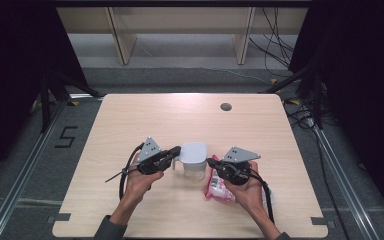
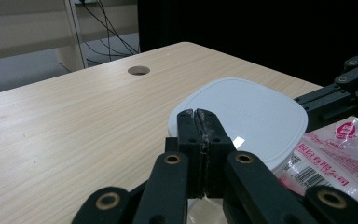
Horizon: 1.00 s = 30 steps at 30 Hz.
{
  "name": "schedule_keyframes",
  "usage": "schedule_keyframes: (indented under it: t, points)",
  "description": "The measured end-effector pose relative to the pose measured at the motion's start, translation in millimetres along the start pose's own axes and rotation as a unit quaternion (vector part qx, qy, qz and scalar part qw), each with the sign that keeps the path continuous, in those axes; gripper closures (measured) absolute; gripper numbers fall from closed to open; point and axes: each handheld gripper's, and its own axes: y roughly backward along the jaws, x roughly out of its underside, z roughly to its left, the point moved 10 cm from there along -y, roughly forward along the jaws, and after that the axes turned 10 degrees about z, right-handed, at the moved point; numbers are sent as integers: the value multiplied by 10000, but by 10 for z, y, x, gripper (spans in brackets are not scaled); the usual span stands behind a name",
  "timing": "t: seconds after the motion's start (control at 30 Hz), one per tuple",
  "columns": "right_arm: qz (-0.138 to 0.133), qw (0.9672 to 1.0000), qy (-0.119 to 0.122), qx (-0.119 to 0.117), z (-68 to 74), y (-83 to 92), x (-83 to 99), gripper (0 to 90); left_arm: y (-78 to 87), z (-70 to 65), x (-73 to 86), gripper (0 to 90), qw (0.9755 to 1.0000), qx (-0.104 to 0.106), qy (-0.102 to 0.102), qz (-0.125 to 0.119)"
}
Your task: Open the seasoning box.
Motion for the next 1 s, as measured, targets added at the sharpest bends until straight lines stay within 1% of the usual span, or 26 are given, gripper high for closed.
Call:
schedule_keyframes:
  t: [0.03, 0.1, 0.13, 0.2, 0.23, 0.27, 0.3, 0.33, 0.4, 0.43, 0.47, 0.5, 0.53, 0.57, 0.63, 0.67, 0.7, 0.73, 0.77, 0.8, 0.83, 0.87, 0.9, 0.93, 0.97, 1.0]
  points:
    - [23, 10000, 61, -30, 4, -8, -3, 900, 3, 13, 1, 883, 10000, -21, 19, 8]
    - [44, 10000, 83, 8, -3, -10, -2, 900, 7, 20, 4, 883, 10000, -39, -3, 18]
    - [-13, 9999, 130, 108, -28, -14, -11, 900, 6, 16, 0, 883, 10000, -23, 19, 8]
    - [1, 9998, 140, 120, -35, -15, -8, 900, 4, 1, -11, 883, 10000, 31, 57, -40]
    - [62, 9999, 93, 91, -31, -16, 7, 900, 11, 23, 7, 883, 10000, -31, -14, 25]
    - [59, 9999, 55, 59, -33, -20, 9, 900, 7, 20, 2, 883, 10000, -37, 10, -15]
    - [74, 9999, -46, 60, -28, -15, 14, 900, 9, 20, 4, 883, 10000, -29, 1, 6]
    - [37, 10000, -44, 33, -20, -19, 5, 900, 10, 16, -1, 882, 10000, -5, 35, 2]
    - [56, 10000, 6, 25, -5, -12, -9, 900, 12, 25, -3, 881, 10000, -19, 53, -7]
    - [16, 10000, 91, -10, 2, -19, -26, 900, 14, 28, 0, 881, 10000, -40, 29, -5]
    - [19, 10000, -9, -22, 21, -10, -41, 900, 14, 24, 3, 880, 10000, -35, 9, -2]
    - [-38, 9999, 164, 7, 1, -5, -65, 900, 14, 23, 3, 873, 10000, -36, 12, 0]
    - [-38, 9999, 164, 7, 1, -5, -65, 900, 14, 19, 0, 873, 10000, -27, 48, 0]
    - [-46, 10000, 57, 19, 14, 6, -77, 900, 15, 11, -6, 848, 9999, 0, 106, -7]
    - [-36, 10000, 54, -13, 17, 14, -83, 900, 28, 16, -10, 797, 9999, -2, 115, 34]
    - [-50, 10000, -15, -53, 31, 15, -89, 900, 32, -1, -45, 797, 9999, 56, 116, -77]
    - [-123, 9998, 150, -21, 7, 9, -112, 900, 61, 15, -54, 701, 10000, -29, 9, 8]
    - [-113, 9998, 145, -18, 6, 6, -113, 900, 77, -7, -81, 681, 10000, 3, -23, -23]
    - [-113, 9998, 145, -18, 6, 6, -113, 900, 91, -14, -95, 681, 10000, 6, -47, -38]
    - [-79, 9999, 72, -54, 19, 2, -107, 900, 127, -40, -109, 658, 10000, 25, -39, -20]
    - [-55, 10000, 21, -49, 31, 0, -119, 900, 150, -59, -113, 598, 10000, 50, -40, -27]
    - [-55, 10000, 21, -49, 31, 0, -119, 900, 167, -71, -102, 598, 10000, 29, -10, 15]
    - [-145, 9998, 149, -19, 31, 2, -160, 900, 186, -90, -90, 552, 10000, 23, 0, 12]
    - [-145, 9998, 149, -19, 31, 2, -160, 900, 222, -88, -42, 552, 10000, -14, -57, 71]
    - [-147, 9999, 19, -45, 55, 10, -180, 900, 233, -74, -26, 507, 9999, -57, -58, 98]
    - [-166, 9998, 82, -76, 60, 6, -192, 900, 250, -44, -1, 494, 9998, -124, -55, 110]
